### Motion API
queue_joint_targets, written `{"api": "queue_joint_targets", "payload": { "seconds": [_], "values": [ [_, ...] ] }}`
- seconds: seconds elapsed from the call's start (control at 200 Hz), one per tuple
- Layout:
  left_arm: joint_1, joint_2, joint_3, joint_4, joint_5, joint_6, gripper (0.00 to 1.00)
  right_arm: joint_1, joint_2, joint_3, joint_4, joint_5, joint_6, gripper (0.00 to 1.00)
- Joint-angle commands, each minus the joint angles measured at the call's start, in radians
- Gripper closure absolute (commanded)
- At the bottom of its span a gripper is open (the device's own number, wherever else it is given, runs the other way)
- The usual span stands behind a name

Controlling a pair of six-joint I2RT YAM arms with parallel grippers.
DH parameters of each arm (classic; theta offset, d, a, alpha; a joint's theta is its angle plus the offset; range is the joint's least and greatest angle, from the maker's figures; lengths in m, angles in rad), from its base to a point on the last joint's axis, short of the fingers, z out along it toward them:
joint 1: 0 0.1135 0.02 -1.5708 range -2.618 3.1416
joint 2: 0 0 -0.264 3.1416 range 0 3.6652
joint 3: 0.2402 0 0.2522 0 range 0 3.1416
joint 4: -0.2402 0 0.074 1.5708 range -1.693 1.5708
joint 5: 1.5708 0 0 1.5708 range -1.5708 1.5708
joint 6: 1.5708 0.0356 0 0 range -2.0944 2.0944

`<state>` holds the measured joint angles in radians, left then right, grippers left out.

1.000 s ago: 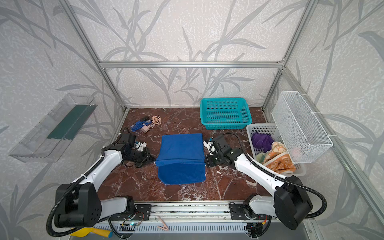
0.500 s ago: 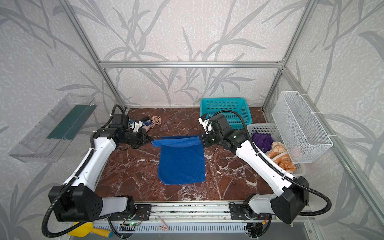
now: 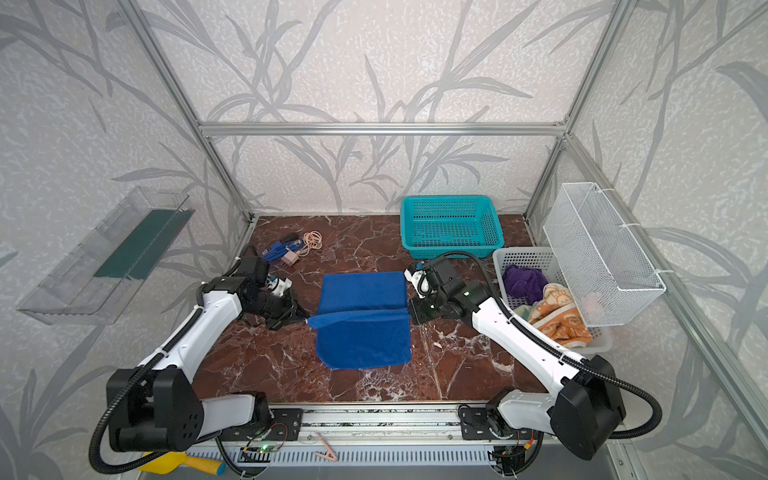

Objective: Fold and stack the towels
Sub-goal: 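Lay the folded edge down near the robot and open both grippers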

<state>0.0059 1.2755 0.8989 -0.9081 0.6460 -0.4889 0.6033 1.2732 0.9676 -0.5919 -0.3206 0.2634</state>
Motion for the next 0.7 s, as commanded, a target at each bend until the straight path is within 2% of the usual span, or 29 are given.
{"api": "queue_joint_targets", "payload": {
  "seconds": [0.0, 0.155, 0.335, 0.41, 0.455, 0.495, 0.505, 0.57, 0.695],
  "values": [
    [-0.019, -0.043, -0.066, -0.017, -0.029, -0.043, 1.0, 0.009, 0.001, -0.062, 0.011, -0.081, 0.037, 1.0],
    [-0.081, -0.035, -0.162, 0.043, -0.067, -0.118, 1.0, 0.018, 0.043, -0.162, 0.054, -0.117, 0.063, 1.0],
    [-0.111, 0.021, -0.172, 0.081, -0.14, -0.149, 1.0, 0.034, 0.109, -0.224, 0.109, -0.151, 0.082, 1.0],
    [-0.112, 0.051, -0.178, 0.094, -0.154, -0.154, 1.0, 0.042, 0.124, -0.234, 0.112, -0.158, 0.085, 0.93],
    [-0.114, 0.072, -0.177, 0.091, -0.162, -0.156, 0.93, 0.045, 0.122, -0.239, 0.108, -0.161, 0.085, 0.86],
    [-0.116, 0.08, -0.174, 0.086, -0.169, -0.155, 0.83, 0.045, 0.117, -0.243, 0.102, -0.161, 0.086, 0.78],
    [-0.116, 0.08, -0.172, 0.082, -0.172, -0.155, 0.8, 0.045, 0.114, -0.245, 0.098, -0.16, 0.086, 0.72],
    [-0.118, 0.071, -0.158, 0.054, -0.205, -0.155, 0.69, 0.046, 0.093, -0.245, 0.071, -0.151, 0.084, 0.58],
    [-0.114, 0.012, -0.119, -0.001, -0.307, -0.151, 0.56, 0.043, 0.05, -0.212, 0.011, -0.111, 0.066, 0.5]
  ]
}}
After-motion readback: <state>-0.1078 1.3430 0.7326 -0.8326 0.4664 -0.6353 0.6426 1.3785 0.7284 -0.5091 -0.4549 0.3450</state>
